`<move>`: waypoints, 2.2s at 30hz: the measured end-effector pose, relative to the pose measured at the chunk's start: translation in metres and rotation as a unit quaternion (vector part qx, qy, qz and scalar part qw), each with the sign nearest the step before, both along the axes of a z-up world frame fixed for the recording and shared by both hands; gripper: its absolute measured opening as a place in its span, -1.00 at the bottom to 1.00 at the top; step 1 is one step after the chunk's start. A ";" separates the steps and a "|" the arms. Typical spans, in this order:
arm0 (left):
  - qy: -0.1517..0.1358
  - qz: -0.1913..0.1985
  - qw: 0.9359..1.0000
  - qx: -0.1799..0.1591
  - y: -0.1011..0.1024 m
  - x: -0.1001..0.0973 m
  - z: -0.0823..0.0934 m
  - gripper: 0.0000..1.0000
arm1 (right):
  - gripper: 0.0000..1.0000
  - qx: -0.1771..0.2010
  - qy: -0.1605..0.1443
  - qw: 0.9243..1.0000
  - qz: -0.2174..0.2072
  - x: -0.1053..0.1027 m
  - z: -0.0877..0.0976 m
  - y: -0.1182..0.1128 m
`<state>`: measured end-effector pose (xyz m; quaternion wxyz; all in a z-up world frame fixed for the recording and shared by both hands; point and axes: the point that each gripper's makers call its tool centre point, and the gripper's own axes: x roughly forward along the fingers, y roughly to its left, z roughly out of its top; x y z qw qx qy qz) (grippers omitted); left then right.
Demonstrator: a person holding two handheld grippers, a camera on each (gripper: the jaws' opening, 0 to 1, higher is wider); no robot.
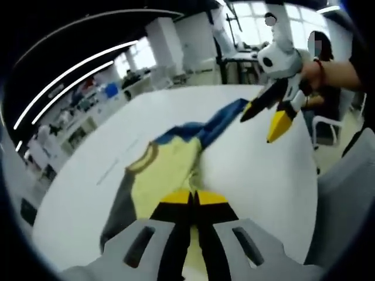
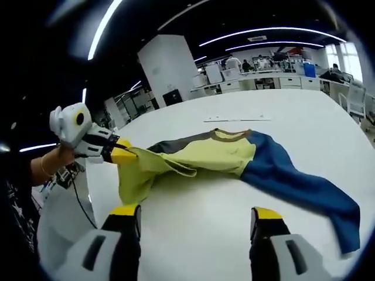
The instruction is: Fold the garment on the visible template until the final outline fits inside the template.
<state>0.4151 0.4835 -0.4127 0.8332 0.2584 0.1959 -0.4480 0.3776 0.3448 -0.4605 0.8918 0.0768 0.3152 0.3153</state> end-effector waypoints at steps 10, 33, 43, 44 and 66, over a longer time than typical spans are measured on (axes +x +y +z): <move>0.023 -0.054 0.998 -0.007 -0.016 -0.034 0.000 -1.00 | 0.42 0.002 0.002 1.000 -0.002 -0.003 0.001 -0.001; 0.077 -0.030 0.994 0.076 0.022 -0.055 -0.060 -1.00 | -0.07 -0.033 0.024 0.999 -0.006 -0.001 -0.030 0.025; 0.090 -0.017 0.994 0.068 0.022 -0.056 -0.064 -1.00 | -0.33 -0.056 0.021 0.998 0.017 0.005 -0.049 0.054; 0.091 -0.016 0.994 0.066 0.022 -0.057 -0.064 -1.00 | -0.34 -0.057 0.021 0.998 0.018 0.006 -0.050 0.056; 0.108 0.026 0.994 0.021 0.023 -0.053 -0.062 -1.00 | -0.88 -0.131 -0.002 0.989 0.070 0.012 -0.076 0.089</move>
